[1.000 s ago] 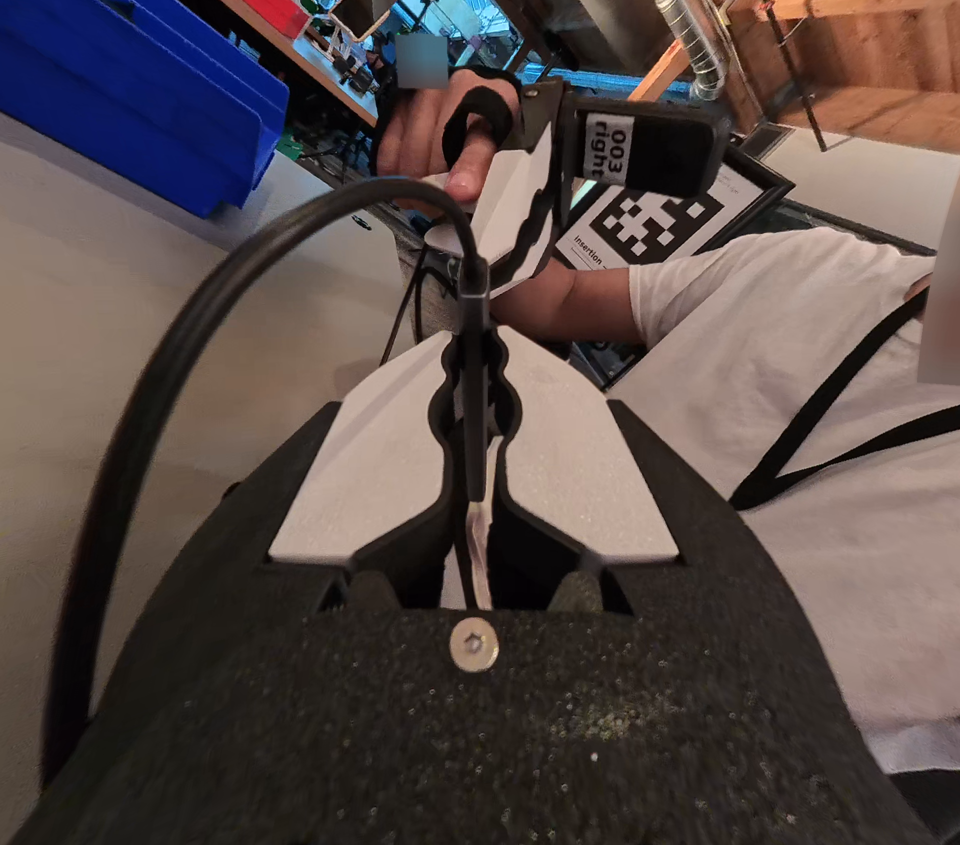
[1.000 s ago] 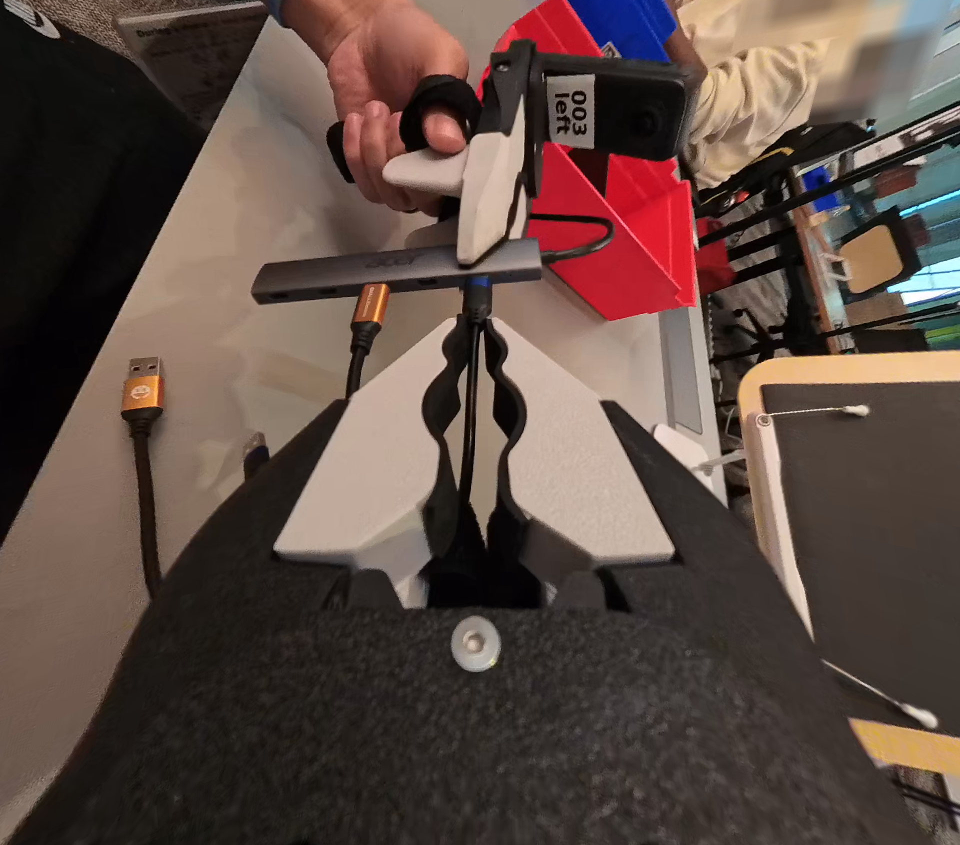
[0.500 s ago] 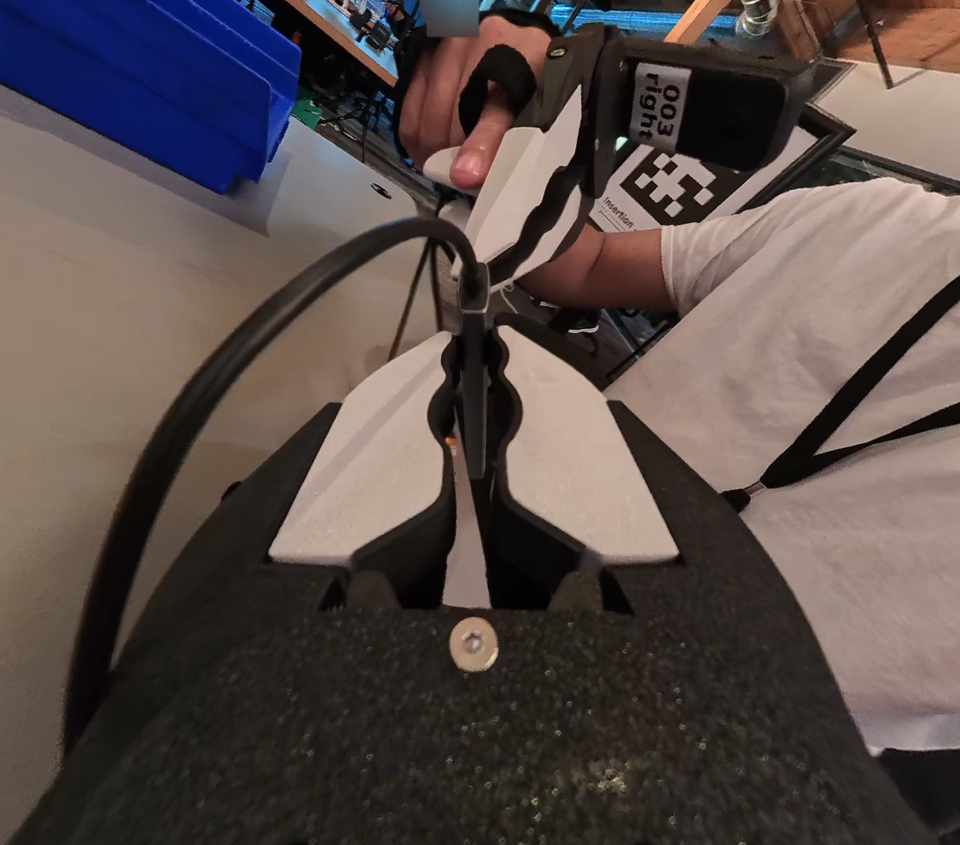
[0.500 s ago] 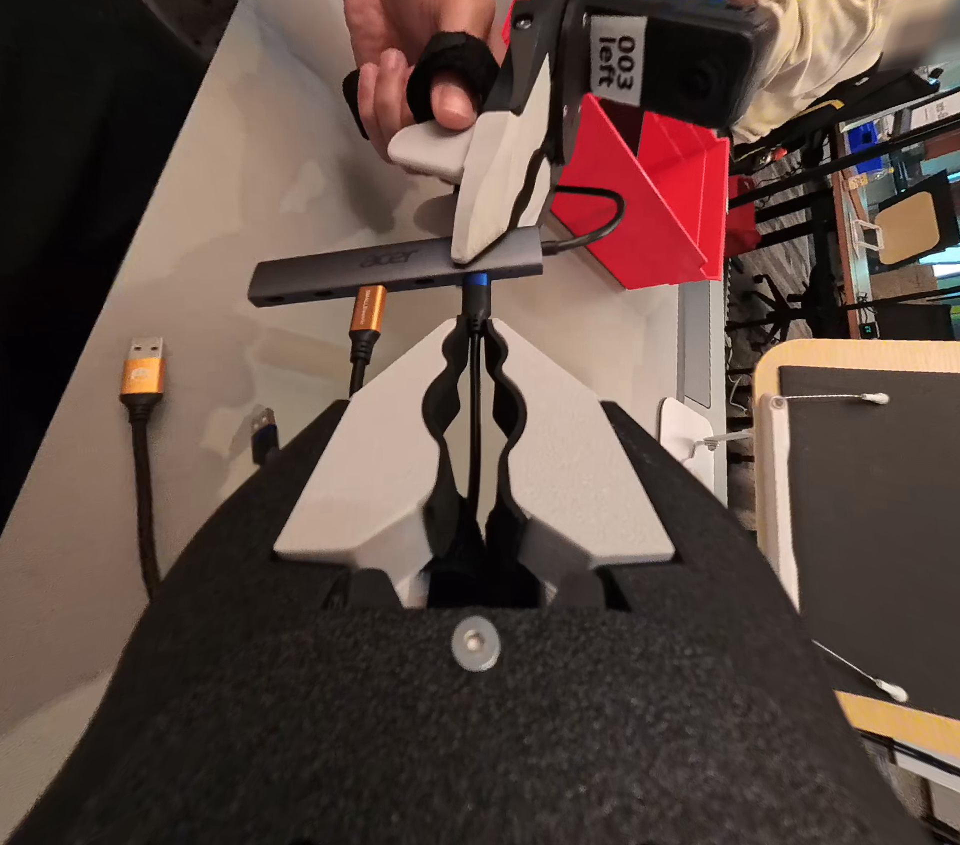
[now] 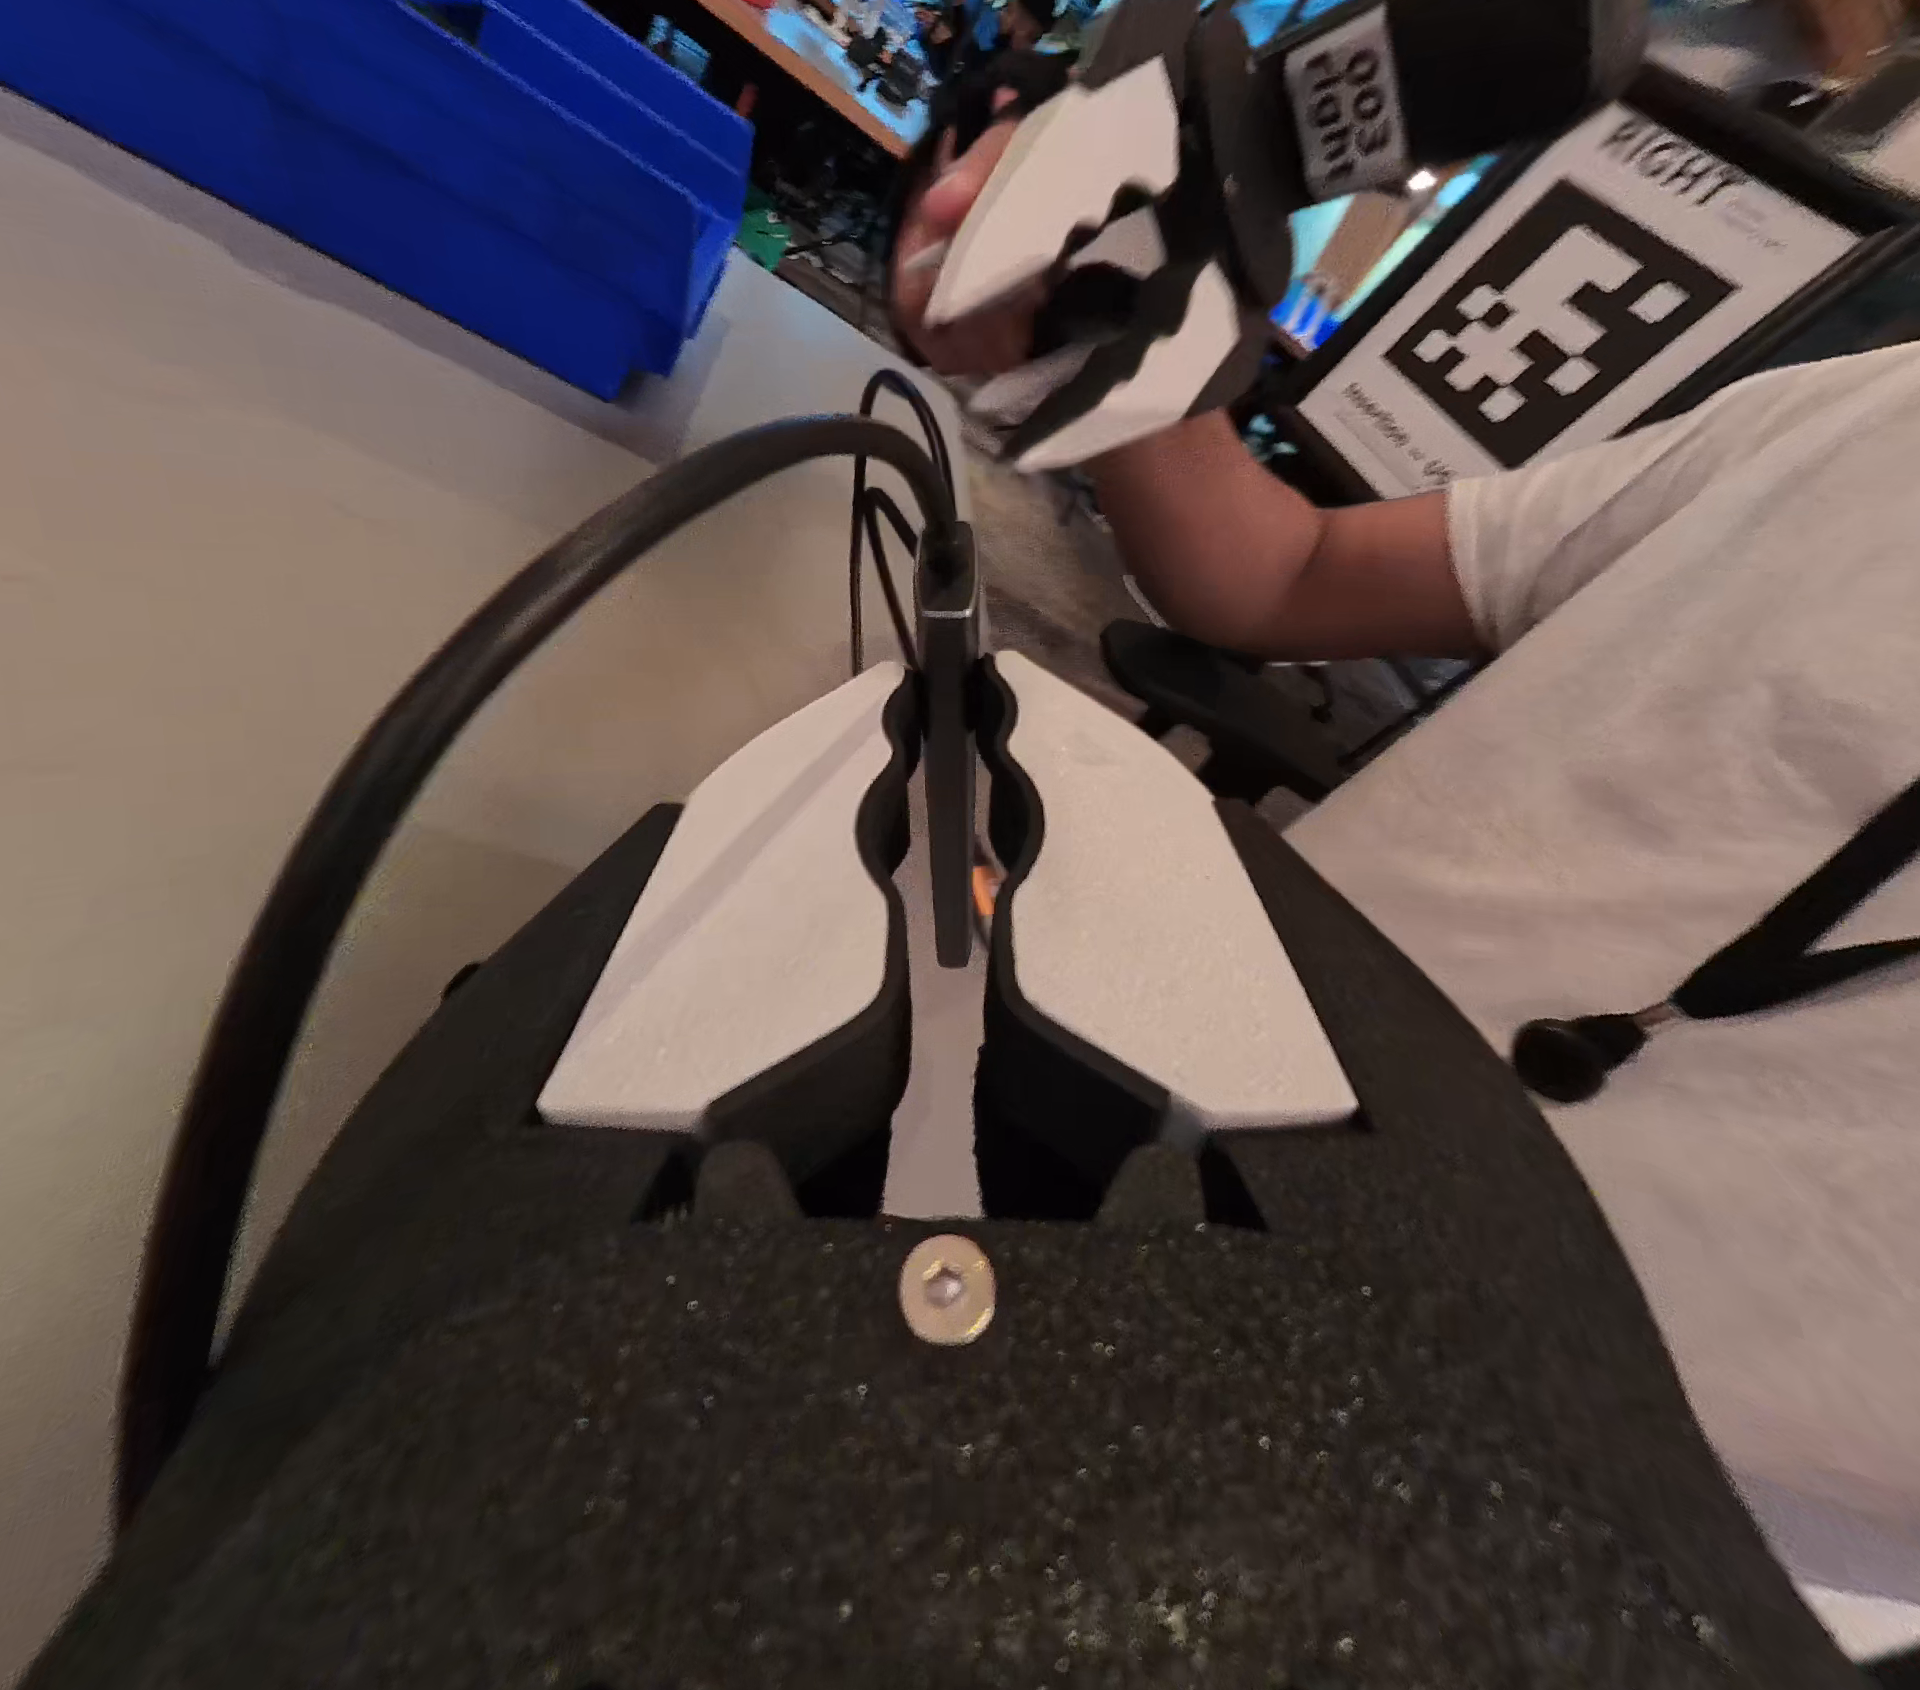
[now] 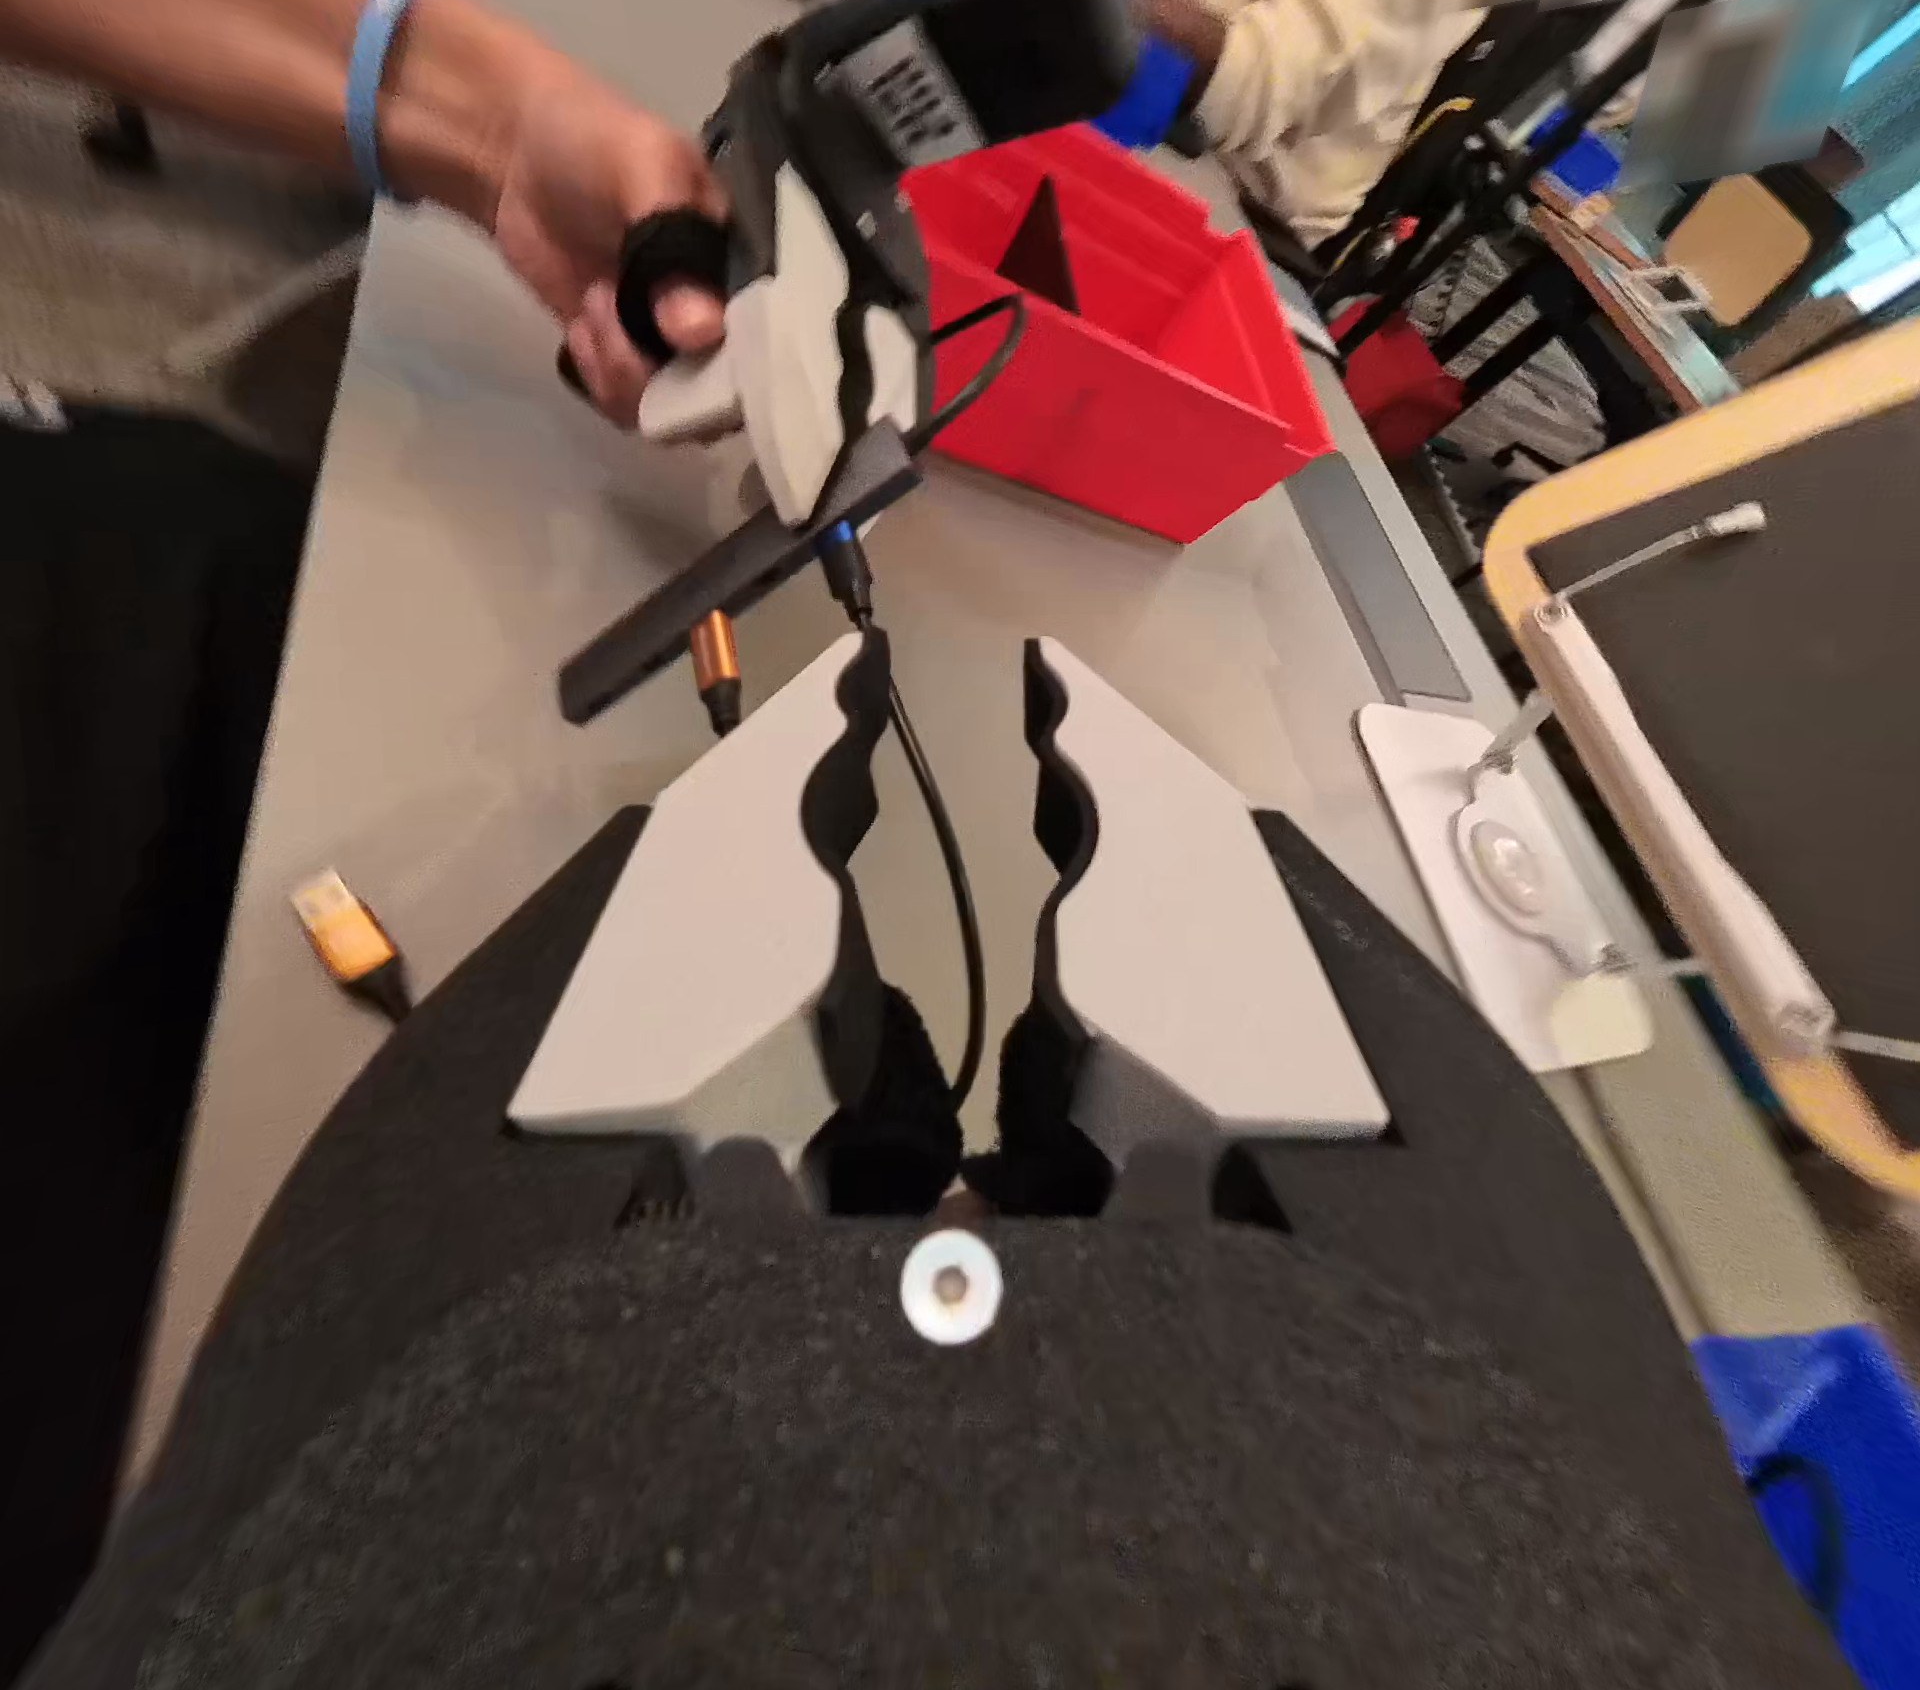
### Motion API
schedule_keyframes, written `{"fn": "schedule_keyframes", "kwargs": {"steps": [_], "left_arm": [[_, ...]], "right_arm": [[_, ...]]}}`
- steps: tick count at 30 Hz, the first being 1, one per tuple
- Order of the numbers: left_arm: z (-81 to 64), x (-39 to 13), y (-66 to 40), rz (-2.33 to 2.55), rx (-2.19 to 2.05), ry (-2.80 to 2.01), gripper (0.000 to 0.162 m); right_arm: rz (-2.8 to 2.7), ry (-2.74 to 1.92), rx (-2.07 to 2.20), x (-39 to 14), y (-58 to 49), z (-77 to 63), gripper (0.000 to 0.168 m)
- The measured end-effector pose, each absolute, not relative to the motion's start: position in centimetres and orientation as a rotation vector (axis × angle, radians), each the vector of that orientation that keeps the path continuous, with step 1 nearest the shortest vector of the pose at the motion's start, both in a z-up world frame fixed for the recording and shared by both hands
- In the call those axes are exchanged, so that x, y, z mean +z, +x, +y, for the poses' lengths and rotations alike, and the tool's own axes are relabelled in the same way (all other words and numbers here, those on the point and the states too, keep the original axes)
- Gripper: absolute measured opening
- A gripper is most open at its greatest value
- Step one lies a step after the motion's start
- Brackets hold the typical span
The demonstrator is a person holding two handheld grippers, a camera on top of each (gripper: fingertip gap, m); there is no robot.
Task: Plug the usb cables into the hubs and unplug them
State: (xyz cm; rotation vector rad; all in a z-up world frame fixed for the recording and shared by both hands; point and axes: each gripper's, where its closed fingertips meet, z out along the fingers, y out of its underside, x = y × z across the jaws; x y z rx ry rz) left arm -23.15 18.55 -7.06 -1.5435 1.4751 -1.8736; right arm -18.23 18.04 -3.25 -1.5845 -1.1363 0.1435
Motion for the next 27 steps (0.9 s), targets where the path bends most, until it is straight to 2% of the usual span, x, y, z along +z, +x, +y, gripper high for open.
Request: {"fn": "schedule_keyframes", "kwargs": {"steps": [2,6,13,17,20,25,27], "left_arm": [[19.2,-7.1,-23.5,1.474,-1.82,-1.545,0.009],[20.2,-6.4,-23.9,1.418,-1.799,-1.527,0.01],[21.7,-5.2,-23.2,1.262,-1.779,-1.498,0.01],[22.9,-3.7,-23.3,1.109,-1.799,-1.449,0.01],[22.8,-2.8,-23.4,1.064,-1.851,-1.406,0.01],[22.0,-1.6,-23.0,0.956,-2.017,-1.324,0.01],[21.6,-1.1,-22.7,0.913,-2.084,-1.291,0.01]], "right_arm": [[-0.987,-1.601,0.323,-2.2,-17.5,17.3,0.024],[-0.816,-1.73,0.645,-4.0,-16.6,15.9,0.025],[-0.688,-1.812,0.922,-6.3,-21.7,15.9,0.026],[-0.636,-1.936,0.721,-9.7,-22.6,17.8,0.04],[-0.474,-1.871,0.814,-9.1,-22.7,19.5,0.045],[-0.394,-1.66,1.033,-6.5,-24.8,20.1,0.041],[-0.317,-1.545,1.083,-5.2,-24.6,20.4,0.024]]}}
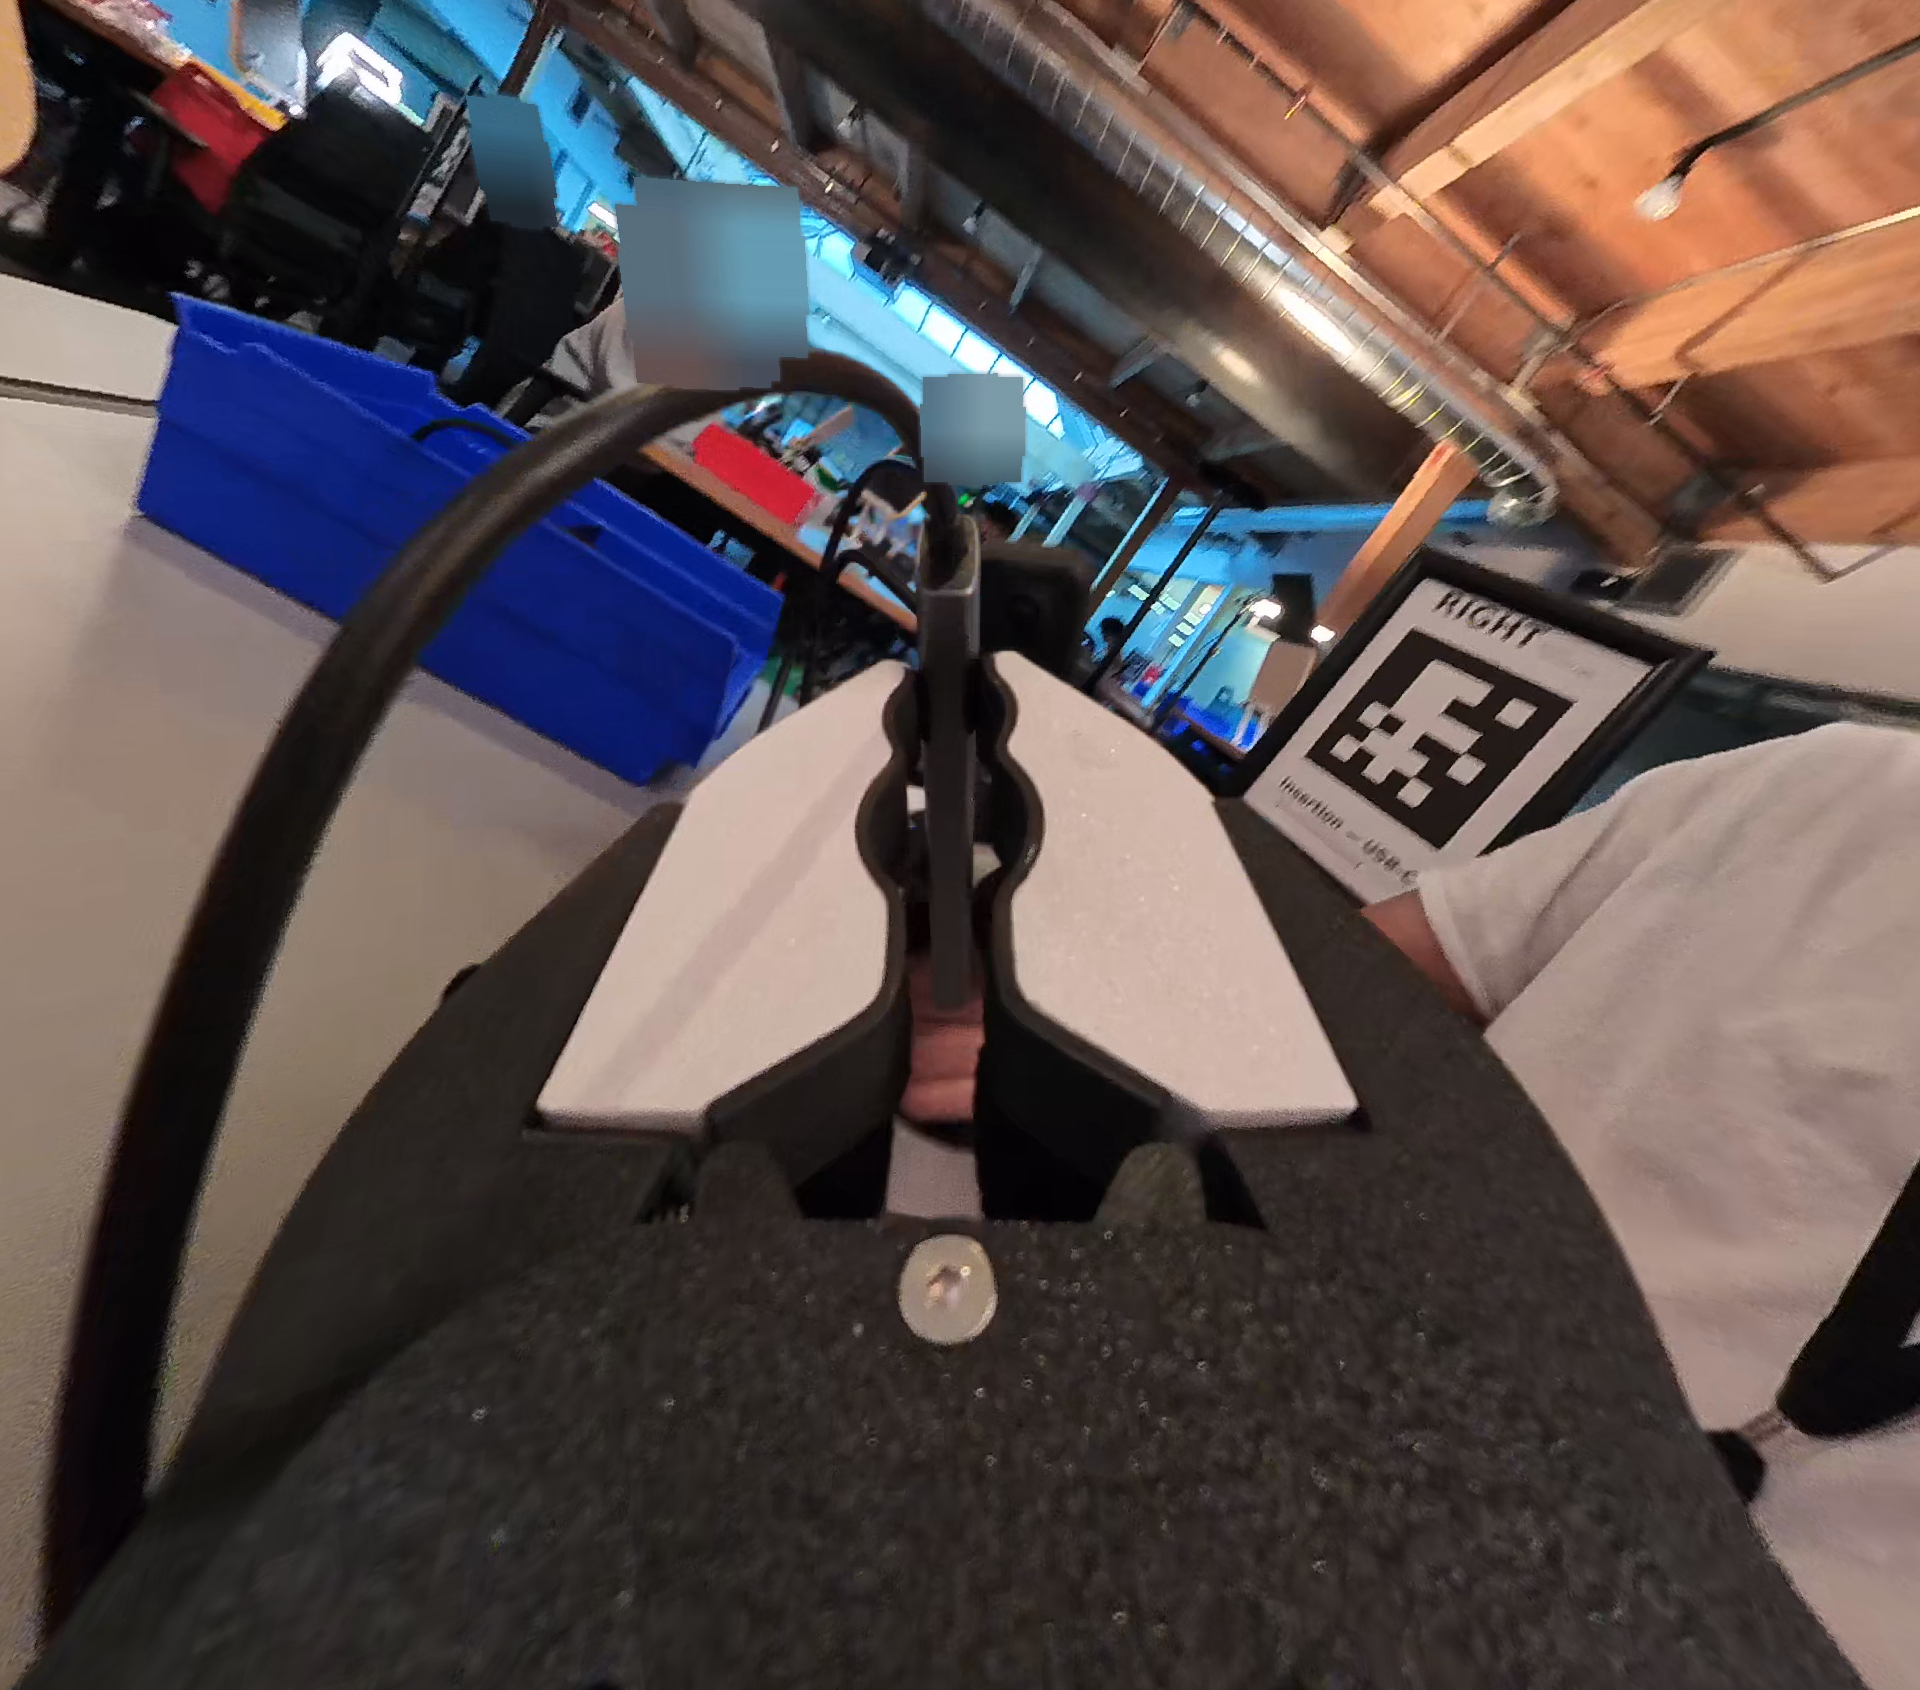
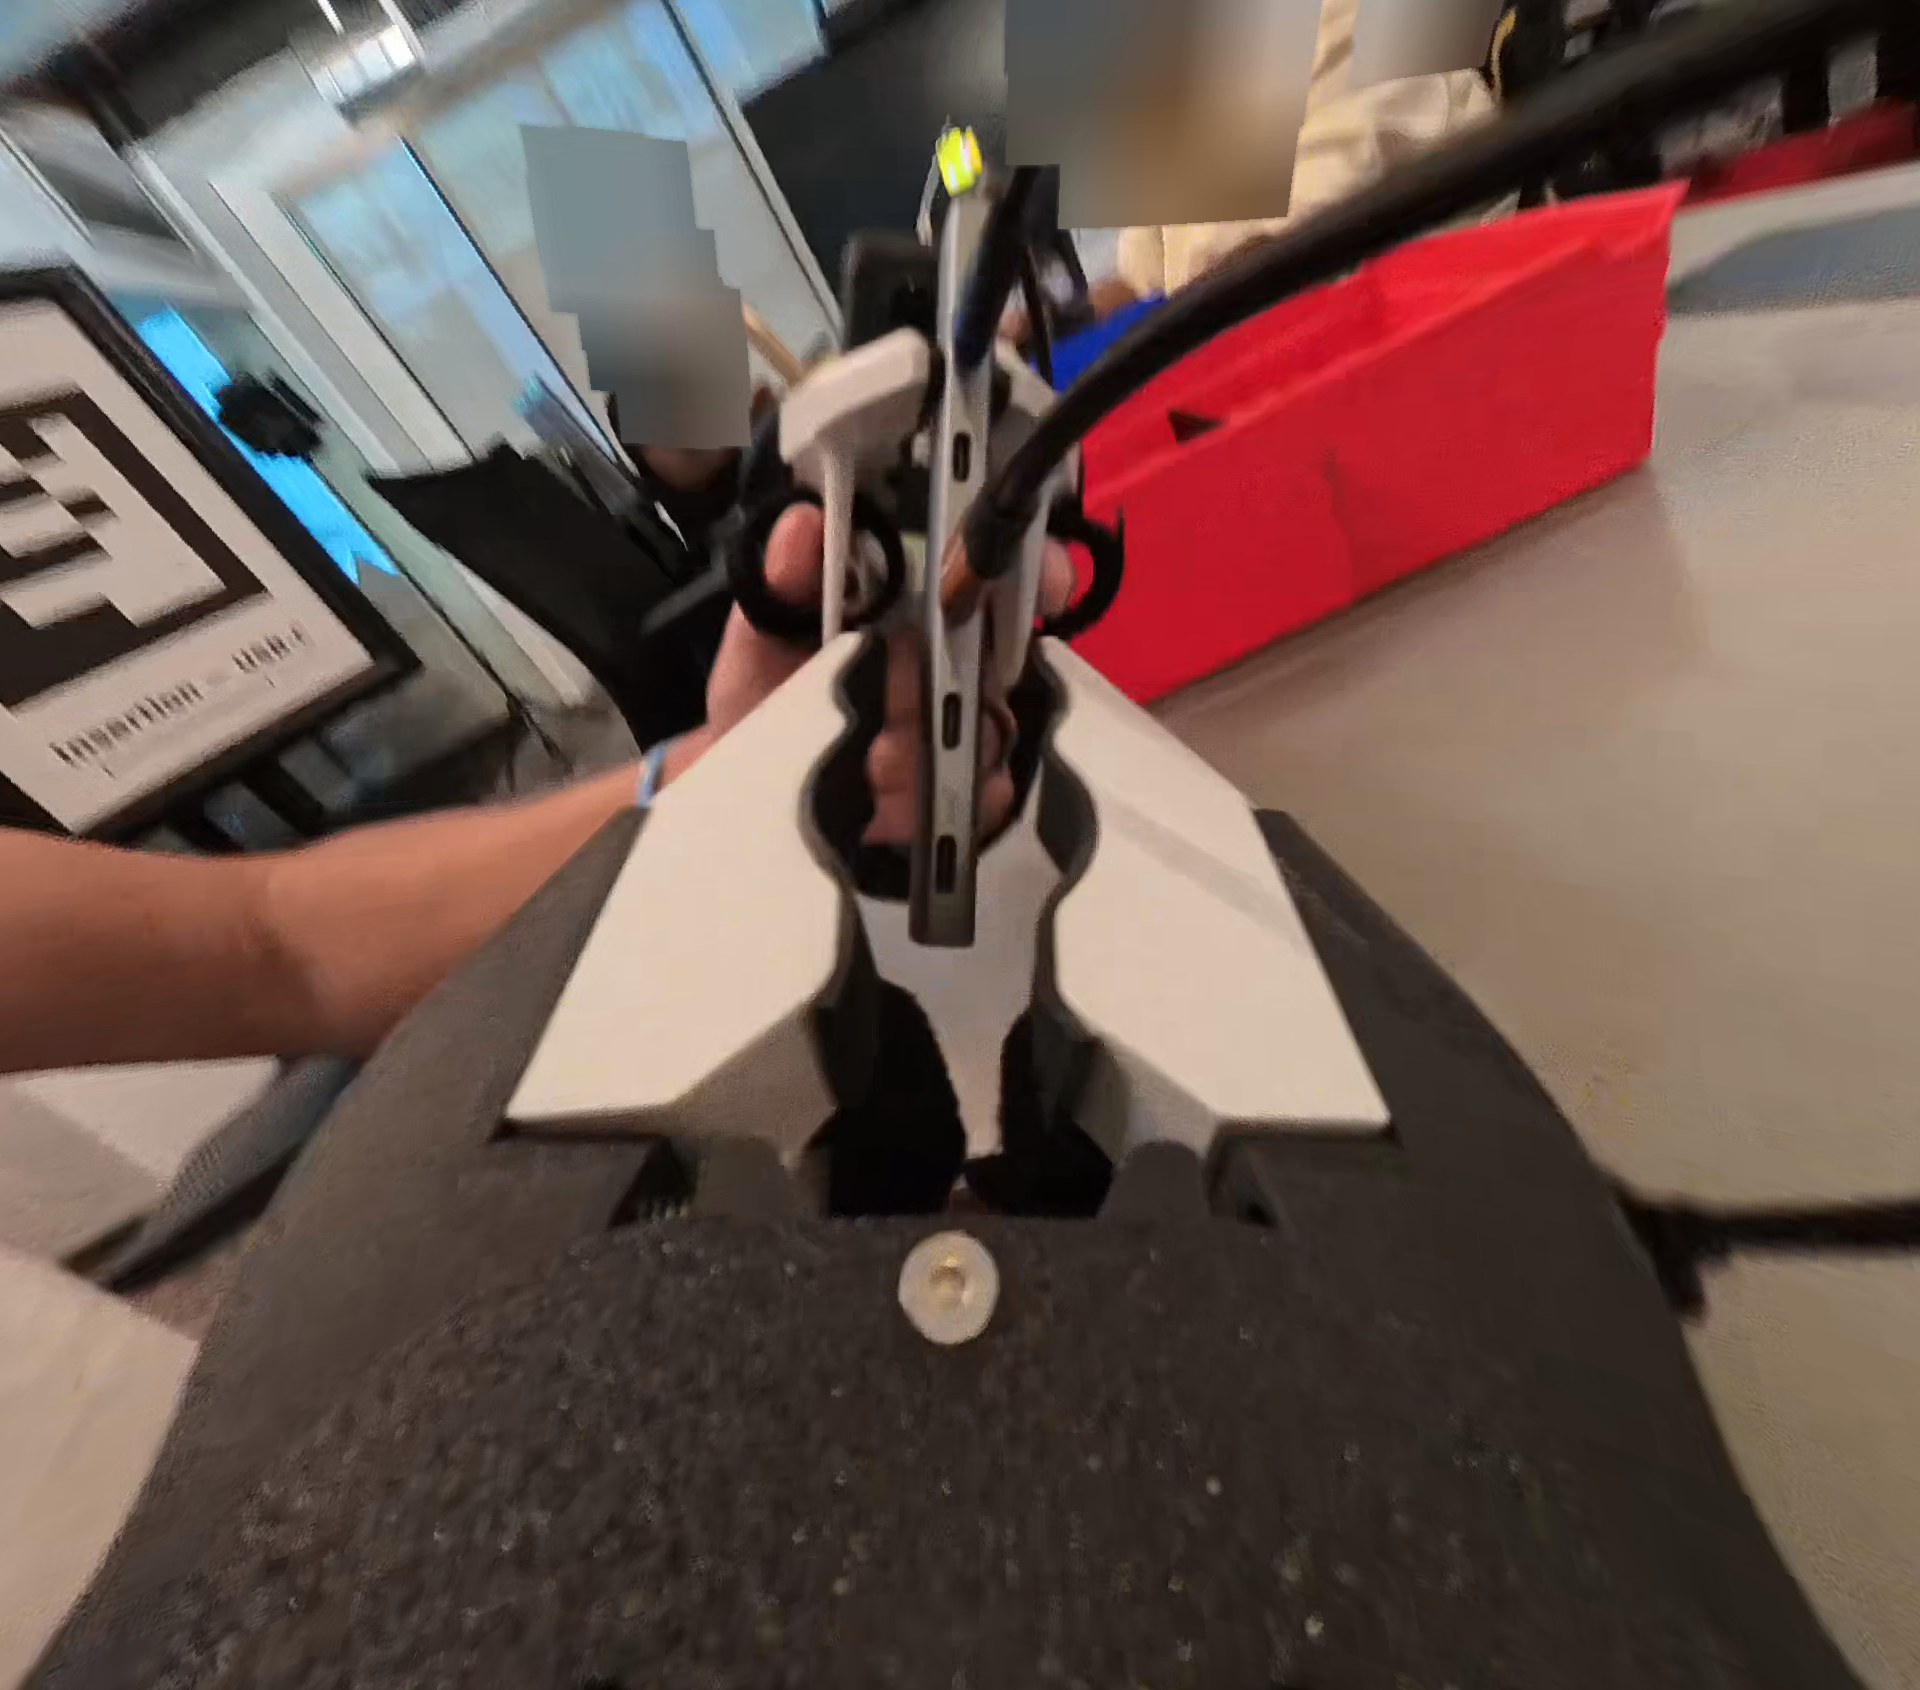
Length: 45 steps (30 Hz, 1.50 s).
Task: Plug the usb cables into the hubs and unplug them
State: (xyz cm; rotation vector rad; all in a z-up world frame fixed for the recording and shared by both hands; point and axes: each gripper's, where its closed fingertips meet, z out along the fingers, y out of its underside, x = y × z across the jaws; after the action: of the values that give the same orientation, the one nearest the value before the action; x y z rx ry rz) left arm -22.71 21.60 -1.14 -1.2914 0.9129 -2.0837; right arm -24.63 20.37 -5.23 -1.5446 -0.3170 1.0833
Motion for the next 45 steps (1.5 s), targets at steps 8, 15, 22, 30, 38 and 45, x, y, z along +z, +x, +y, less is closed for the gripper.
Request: {"fn": "schedule_keyframes", "kwargs": {"steps": [8,15,22,30,38,45], "left_arm": [[21.1,-1.1,-22.0,0.903,-2.033,-1.31,0.029],[18.6,-2.3,-24.1,0.972,-1.86,-1.454,0.047],[12.8,-7.5,-26.7,1.1,-1.738,-1.628,0.043],[11.8,-8.5,-27.1,1.195,-1.632,-1.639,0.041],[11.3,-8.8,-26.5,1.211,-1.67,-1.652,0.04],[12.2,-8.8,-27.1,1.197,-1.625,-1.644,0.04]], "right_arm": [[-0.28,-1.397,1.07,-2.4,-21.4,19.4,0.007],[-0.334,-1.431,0.744,7.4,-11.9,19.5,0.008],[-0.504,-1.781,0.42,13.9,1.2,23.3,0.008],[-0.437,-2.365,0.025,7.1,19.4,24.6,0.007],[-0.573,-2.69,-0.024,-5.0,19.7,28.7,0.008],[-0.375,-2.788,0.255,-13.8,18.2,30.2,0.008]]}}
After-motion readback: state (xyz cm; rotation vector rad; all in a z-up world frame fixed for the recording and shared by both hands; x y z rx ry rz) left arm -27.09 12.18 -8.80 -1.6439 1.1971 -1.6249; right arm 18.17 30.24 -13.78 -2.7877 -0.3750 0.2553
